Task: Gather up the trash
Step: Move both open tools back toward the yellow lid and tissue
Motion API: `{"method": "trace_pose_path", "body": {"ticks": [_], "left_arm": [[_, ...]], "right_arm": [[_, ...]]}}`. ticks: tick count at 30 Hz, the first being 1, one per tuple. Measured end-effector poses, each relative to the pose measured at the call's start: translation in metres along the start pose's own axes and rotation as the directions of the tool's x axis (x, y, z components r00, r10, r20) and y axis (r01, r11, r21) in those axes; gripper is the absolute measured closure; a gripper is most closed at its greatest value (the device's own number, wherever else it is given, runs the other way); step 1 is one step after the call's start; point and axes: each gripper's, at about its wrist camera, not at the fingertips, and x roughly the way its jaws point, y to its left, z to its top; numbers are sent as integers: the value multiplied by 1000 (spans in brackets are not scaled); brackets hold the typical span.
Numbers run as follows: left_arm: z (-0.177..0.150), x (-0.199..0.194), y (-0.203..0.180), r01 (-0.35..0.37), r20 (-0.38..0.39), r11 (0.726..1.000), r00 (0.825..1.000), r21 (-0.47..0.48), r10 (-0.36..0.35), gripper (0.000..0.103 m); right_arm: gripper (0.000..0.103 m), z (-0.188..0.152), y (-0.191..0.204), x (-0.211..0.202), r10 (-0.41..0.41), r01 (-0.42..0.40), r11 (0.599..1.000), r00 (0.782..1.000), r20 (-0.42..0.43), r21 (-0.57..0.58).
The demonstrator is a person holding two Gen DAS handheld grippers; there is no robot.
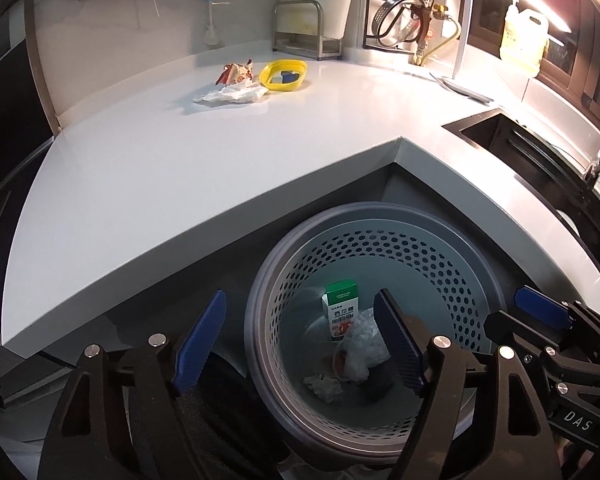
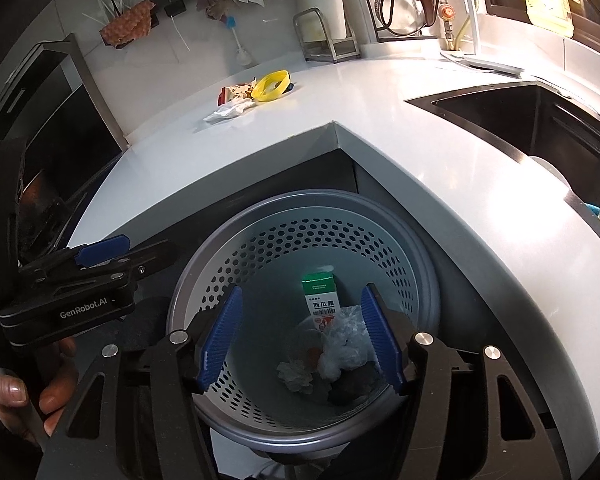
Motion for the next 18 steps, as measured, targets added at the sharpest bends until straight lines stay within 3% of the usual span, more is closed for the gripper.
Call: {"method": "trace_pose_path", "body": {"ticks": [9, 18], "left_arm": [[23, -9, 35, -62, 74, 995, 995, -73, 67, 13], [79, -9, 80, -121, 156, 981, 977, -149, 144, 10]], "right_arm": [[35, 31, 13, 7, -4, 5, 1000, 999, 35, -26], [29, 108, 25, 32, -8, 13, 998, 996, 92, -54]]}}
